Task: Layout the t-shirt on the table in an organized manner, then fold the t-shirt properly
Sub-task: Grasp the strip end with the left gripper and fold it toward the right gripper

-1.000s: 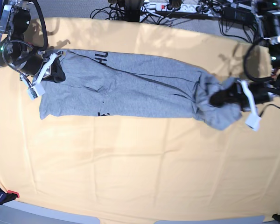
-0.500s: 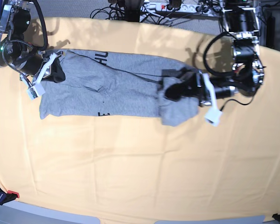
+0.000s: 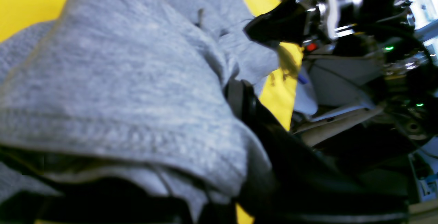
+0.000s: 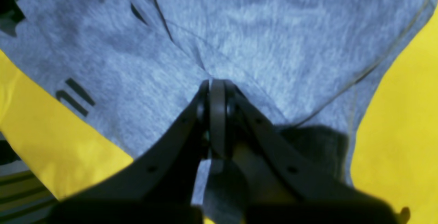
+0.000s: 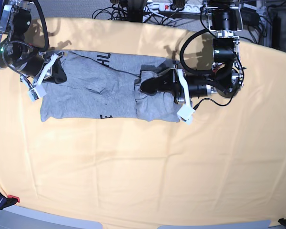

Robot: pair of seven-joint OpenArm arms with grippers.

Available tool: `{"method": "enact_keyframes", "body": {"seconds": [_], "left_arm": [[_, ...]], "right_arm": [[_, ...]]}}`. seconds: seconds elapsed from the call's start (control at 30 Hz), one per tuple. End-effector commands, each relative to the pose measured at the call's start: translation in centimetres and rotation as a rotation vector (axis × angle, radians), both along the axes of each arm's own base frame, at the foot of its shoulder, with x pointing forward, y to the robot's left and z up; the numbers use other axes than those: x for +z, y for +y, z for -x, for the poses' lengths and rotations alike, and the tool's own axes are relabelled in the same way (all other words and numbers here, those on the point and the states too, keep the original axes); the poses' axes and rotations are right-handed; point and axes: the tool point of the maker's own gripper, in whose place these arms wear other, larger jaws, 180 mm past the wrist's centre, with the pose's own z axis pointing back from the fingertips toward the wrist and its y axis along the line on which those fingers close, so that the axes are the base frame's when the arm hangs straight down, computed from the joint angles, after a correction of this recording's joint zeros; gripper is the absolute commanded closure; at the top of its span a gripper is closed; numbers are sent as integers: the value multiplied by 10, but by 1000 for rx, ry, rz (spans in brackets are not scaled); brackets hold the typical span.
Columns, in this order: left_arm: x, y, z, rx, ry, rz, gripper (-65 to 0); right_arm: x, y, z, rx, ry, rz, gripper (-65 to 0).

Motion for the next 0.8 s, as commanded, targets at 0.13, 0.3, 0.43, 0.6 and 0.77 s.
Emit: {"method": "enact_keyframes", "body": {"seconds": [0.13, 0.3, 0.43, 0.6, 0.77], "left_arm": [[23, -10, -14, 44, -62, 84, -390], [27, -7, -20, 39, -81, 74, -494], [42, 4, -38, 86, -103, 82, -490], [49, 20, -43, 114, -137, 99, -308], [45, 19, -39, 106, -124, 90, -4]], "right_arm": [[11, -2, -7, 6, -41, 0, 0], [11, -2, -7, 6, -41, 0, 0], [11, -1, -7, 6, -43, -5, 0], [11, -1, -6, 8, -37, -3, 0], [11, -1, -7, 7, -39, -5, 0]]}}
